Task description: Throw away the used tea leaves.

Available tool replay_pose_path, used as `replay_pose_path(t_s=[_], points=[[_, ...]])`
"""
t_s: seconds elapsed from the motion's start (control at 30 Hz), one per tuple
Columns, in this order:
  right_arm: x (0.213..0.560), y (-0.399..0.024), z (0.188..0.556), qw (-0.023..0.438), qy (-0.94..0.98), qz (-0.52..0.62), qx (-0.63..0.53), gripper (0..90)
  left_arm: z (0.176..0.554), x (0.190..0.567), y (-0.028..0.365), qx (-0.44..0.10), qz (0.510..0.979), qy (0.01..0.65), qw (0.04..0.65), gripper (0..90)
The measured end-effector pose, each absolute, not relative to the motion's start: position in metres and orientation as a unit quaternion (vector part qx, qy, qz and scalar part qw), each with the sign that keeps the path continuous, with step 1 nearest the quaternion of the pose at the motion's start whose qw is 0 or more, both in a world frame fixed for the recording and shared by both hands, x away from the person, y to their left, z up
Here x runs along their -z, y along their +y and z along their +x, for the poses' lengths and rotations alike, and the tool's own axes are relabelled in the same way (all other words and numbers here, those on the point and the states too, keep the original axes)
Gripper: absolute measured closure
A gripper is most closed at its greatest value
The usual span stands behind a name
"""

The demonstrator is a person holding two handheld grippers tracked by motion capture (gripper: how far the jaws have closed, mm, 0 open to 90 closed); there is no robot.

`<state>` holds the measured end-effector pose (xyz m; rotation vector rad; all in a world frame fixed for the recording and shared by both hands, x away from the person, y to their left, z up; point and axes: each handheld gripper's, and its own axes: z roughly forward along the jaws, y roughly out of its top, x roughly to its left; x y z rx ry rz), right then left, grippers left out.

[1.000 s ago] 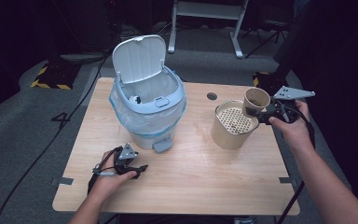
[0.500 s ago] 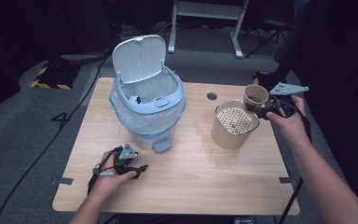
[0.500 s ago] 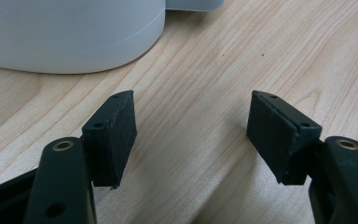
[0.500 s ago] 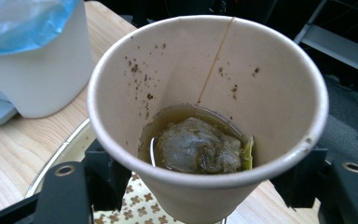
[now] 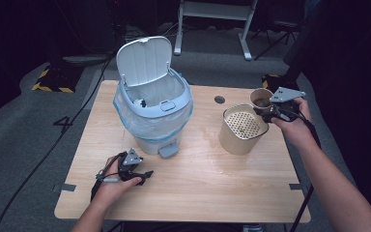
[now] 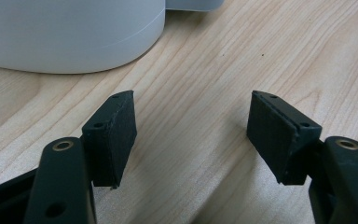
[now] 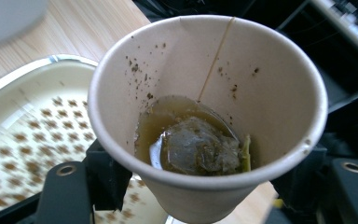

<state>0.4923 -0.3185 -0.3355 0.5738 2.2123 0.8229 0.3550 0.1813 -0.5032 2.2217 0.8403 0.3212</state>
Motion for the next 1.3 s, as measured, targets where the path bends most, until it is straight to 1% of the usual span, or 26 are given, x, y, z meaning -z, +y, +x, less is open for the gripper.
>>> replay_pose_path(t_s=[0.2,0.3,0.57,0.77,0.97,1.1,1.3], points=[[0.333,-0.310,0.486,0.423,0.861,0.157,-0.236,33.1,0.355,0.503,0.181,-0.125,0.863,0.327,0.364,33.2],[0.334,-0.302,0.480,0.467,0.860,0.120,-0.168,33.5,0.355,0.503,0.181,-0.125,0.863,0.327,0.364,33.2],[0.345,-0.281,0.472,0.558,0.830,-0.003,0.012,34.1,0.355,0.503,0.181,-0.125,0.863,0.327,0.364,33.2],[0.358,-0.274,0.467,0.608,0.780,-0.085,0.124,34.7,0.355,0.503,0.181,-0.125,0.863,0.327,0.364,33.2],[0.358,-0.268,0.462,0.645,0.722,-0.148,0.204,34.8,0.355,0.503,0.181,-0.125,0.863,0.327,0.364,33.2],[0.350,-0.265,0.460,0.666,0.686,-0.172,0.239,34.8,0.355,0.503,0.181,-0.125,0.863,0.327,0.364,33.2],[0.340,-0.265,0.459,0.675,0.661,-0.192,0.265,34.7,0.355,0.503,0.181,-0.125,0.863,0.327,0.364,33.2]])
